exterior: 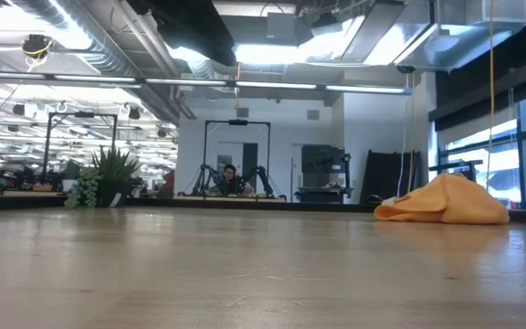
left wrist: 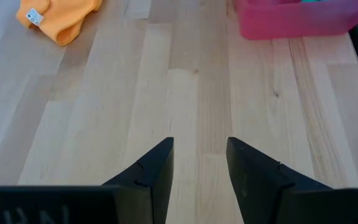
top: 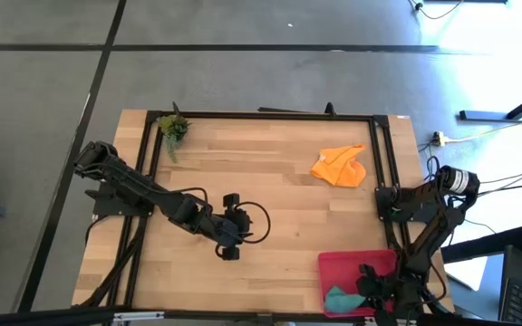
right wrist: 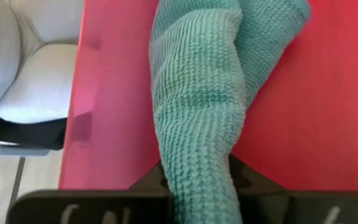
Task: Roll microfiber towels into tight, uniform cylinder then place into a basket
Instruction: Put the blue microfiber cloth into the red bin
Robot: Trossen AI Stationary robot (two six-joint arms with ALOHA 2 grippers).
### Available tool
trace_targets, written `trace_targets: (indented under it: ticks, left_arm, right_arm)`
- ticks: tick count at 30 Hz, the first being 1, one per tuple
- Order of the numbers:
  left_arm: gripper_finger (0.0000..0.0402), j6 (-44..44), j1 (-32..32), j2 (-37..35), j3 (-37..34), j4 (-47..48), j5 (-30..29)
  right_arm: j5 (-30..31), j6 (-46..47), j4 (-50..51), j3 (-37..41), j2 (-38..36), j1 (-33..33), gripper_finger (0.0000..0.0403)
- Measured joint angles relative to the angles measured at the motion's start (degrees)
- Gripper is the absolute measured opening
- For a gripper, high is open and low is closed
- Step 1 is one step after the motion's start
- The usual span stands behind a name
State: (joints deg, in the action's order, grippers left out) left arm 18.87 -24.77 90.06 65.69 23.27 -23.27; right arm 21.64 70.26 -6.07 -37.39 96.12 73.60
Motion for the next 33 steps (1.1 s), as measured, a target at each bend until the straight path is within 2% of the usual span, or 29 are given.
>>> trace_targets:
  ticks: [9, 24, 33]
  left_arm:
    - [0.0140, 0.0, 0.0, 0.0, 0.0, 0.0, 0.0]
    - [0.0140, 0.0, 0.0, 0.0, 0.0, 0.0, 0.0]
    - [0.0140, 0.0, 0.0, 0.0, 0.0, 0.0, 0.0]
  right_arm:
    - [-0.4, 0.0, 0.1, 0.0, 0.0, -0.7, 0.0051]
    - [-0.3, -0.2, 0.4, 0.0, -0.1, -1.6, 0.0192]
    - [-1.5, -2.9, 0.5, -0.1, -0.2, -1.7, 0.0223]
